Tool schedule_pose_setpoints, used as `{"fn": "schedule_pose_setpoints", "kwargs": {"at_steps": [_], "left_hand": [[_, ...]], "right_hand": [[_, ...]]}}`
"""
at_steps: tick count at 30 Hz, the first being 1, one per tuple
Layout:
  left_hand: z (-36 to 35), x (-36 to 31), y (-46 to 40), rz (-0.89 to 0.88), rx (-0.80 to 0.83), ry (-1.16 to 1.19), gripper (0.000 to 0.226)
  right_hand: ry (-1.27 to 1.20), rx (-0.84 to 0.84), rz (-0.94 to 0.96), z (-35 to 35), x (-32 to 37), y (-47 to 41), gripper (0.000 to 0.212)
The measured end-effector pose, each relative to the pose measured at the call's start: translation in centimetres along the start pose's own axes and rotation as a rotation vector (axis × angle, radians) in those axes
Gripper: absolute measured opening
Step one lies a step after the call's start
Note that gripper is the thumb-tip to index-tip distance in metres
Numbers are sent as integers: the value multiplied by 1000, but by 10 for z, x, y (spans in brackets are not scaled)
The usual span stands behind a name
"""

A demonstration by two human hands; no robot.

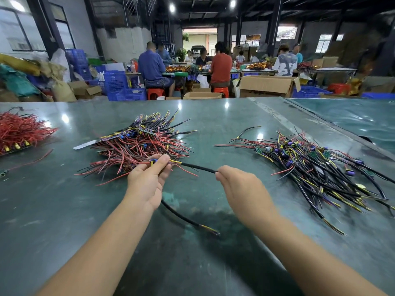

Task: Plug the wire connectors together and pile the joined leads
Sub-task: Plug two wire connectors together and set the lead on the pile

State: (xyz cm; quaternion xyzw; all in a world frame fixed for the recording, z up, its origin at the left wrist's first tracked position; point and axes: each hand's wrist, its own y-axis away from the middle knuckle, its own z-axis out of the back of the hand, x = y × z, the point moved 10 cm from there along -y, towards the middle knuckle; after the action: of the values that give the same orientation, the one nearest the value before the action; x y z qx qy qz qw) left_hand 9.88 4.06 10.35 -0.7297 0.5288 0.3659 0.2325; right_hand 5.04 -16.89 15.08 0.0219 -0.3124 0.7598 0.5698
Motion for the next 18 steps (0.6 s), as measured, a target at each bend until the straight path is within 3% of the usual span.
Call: {"fn": "schedule_pose_setpoints", "kwargs": {"at_steps": [4,7,9,14,16,18], "left_hand": [[-17,-3,0,57,166,74,7],[-25,5,5,106,273,-61,36],[-22,4,5,47,262,-178,38],[-7,-53,-2,-500,24,-943,21],[4,-64,-5,-562,-83,-1185,22],[15,-63,-13,-501,-127,-1361,20]], "right_hand": [[-84,-113,29,10,-1,-1,19],[-73,-304,-12,44,-24,-6,14],[8,-436,-115,73,-57,-7,20],[320,-392,-547,111,-157,9,26],[329,-411,-656,112,-169,17,36],[311,-415,-602,106,-158,12,37]]}}
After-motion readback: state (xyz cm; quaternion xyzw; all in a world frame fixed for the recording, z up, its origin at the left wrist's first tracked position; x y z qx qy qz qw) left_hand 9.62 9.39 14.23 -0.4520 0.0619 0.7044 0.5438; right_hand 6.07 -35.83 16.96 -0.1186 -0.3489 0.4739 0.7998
